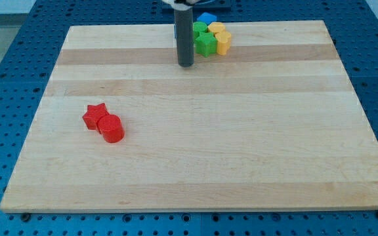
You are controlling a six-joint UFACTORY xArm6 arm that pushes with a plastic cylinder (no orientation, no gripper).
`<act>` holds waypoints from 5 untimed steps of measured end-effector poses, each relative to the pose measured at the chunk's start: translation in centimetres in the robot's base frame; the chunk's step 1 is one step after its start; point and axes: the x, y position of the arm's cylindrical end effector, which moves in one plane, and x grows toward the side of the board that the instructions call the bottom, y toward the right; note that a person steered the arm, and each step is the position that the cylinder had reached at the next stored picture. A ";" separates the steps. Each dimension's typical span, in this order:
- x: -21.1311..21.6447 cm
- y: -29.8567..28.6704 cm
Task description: Move the red star and red circle towards bottom center
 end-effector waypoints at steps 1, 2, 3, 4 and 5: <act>3.5 0.0; 3.5 0.0; 3.5 0.0; 3.4 0.0; 3.0 0.0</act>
